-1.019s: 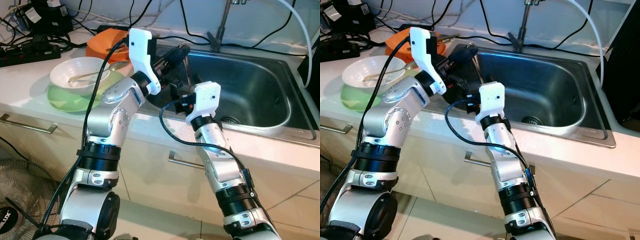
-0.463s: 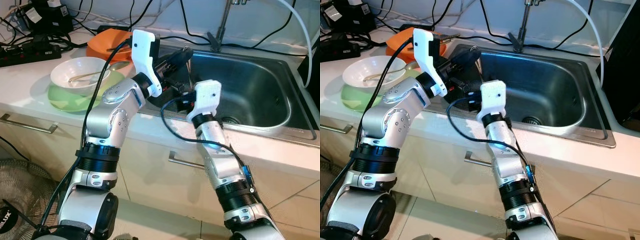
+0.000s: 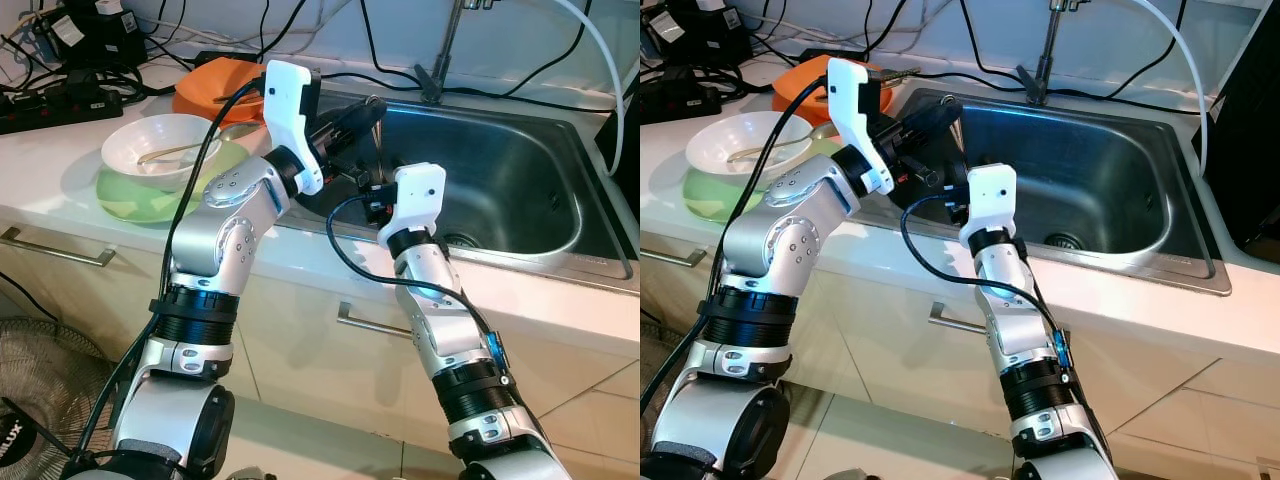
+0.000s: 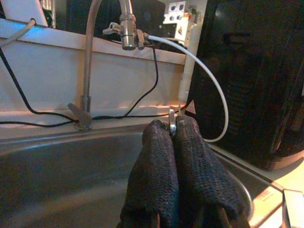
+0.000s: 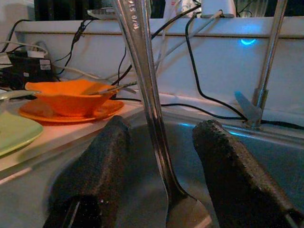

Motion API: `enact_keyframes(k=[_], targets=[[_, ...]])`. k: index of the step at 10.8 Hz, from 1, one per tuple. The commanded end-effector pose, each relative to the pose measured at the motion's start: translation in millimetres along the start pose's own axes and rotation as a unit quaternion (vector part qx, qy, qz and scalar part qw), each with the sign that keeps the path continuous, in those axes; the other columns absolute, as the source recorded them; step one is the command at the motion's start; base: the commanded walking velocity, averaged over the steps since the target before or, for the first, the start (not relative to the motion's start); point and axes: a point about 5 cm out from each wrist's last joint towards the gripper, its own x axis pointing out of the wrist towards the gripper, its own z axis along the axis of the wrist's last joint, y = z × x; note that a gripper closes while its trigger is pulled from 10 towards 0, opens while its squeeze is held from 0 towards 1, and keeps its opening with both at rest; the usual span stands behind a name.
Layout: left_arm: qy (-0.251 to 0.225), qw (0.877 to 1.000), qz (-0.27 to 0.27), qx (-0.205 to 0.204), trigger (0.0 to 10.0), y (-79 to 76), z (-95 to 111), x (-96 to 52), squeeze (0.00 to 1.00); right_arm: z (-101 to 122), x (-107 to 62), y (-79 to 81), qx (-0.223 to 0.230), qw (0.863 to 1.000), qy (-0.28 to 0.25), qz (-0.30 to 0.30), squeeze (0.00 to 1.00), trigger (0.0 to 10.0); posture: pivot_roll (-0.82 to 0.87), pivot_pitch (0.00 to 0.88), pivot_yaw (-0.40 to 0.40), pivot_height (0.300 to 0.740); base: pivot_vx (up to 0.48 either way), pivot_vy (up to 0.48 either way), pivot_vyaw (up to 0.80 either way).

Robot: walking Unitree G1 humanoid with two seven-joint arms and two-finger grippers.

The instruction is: Kitchen organization

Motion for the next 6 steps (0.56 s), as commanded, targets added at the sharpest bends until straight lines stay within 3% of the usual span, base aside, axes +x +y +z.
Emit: enact_keyframes(k=[1, 6], targets=[[-0.003, 1.0, -0.011, 0.002, 10.0, -3.3, 2.1, -0.9, 0.0, 3.2, 3.8, 0.0, -0.002, 1.0, -0.006, -0.001, 0.0, 0.0, -0.08, 0.0, 0.016, 0.74, 0.0, 0.0, 0.0], [-0.001, 1.0, -0.008, 0.006, 10.0, -3.0, 1.1, -0.8, 0.0, 2.0, 3.7, 0.5, 0.0, 1.0, -0.005, 0.001, 0.0, 0.0, -0.08, 0.0, 0.016, 0.74, 0.0, 0.0, 0.0]])
